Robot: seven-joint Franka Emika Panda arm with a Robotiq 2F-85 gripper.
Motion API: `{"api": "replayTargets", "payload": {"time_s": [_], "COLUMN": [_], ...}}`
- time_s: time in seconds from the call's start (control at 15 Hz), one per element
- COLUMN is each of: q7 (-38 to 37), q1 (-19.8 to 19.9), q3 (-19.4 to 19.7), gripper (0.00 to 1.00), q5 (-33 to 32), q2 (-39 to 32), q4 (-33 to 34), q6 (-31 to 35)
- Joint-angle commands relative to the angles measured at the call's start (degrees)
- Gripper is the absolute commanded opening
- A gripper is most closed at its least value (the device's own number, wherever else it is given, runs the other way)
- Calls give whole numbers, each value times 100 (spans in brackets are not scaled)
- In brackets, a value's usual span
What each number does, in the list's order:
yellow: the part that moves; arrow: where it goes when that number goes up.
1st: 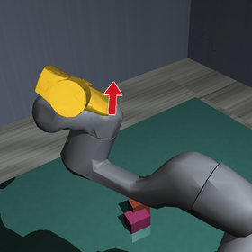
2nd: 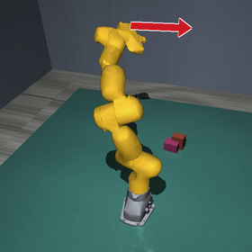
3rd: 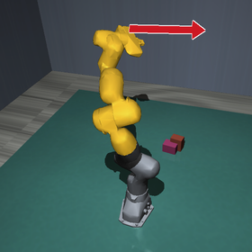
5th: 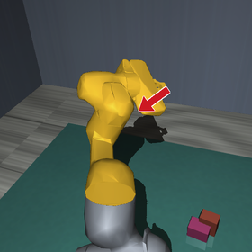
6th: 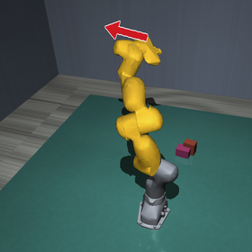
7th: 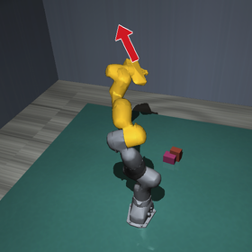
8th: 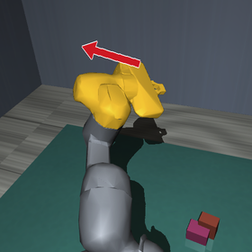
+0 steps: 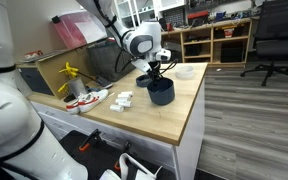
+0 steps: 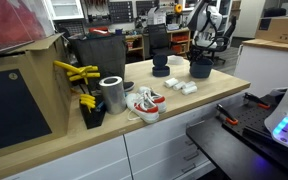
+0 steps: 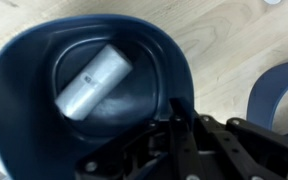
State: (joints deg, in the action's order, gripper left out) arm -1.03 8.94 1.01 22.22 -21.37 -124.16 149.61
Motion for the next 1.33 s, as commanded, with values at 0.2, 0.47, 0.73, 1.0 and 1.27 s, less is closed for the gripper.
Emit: {"api": "replayTargets", "payload": {"time_s": [0.2,0.47,0.73,1.0,1.27], "q7": [-244,-986,-1431,-1703,-1796], "q1": [132,9,9,-3,7], "q3": [49,364,462,517,527], "gripper": [1,1,1,1,1], "q5": [51,-443,-485,-483,-452], "q2": [-103,-340,-595,-803,-872], "q4": [252,642,1008,1307,1484], "q6": [-838,-2187,-3010,-3422,-3656]}}
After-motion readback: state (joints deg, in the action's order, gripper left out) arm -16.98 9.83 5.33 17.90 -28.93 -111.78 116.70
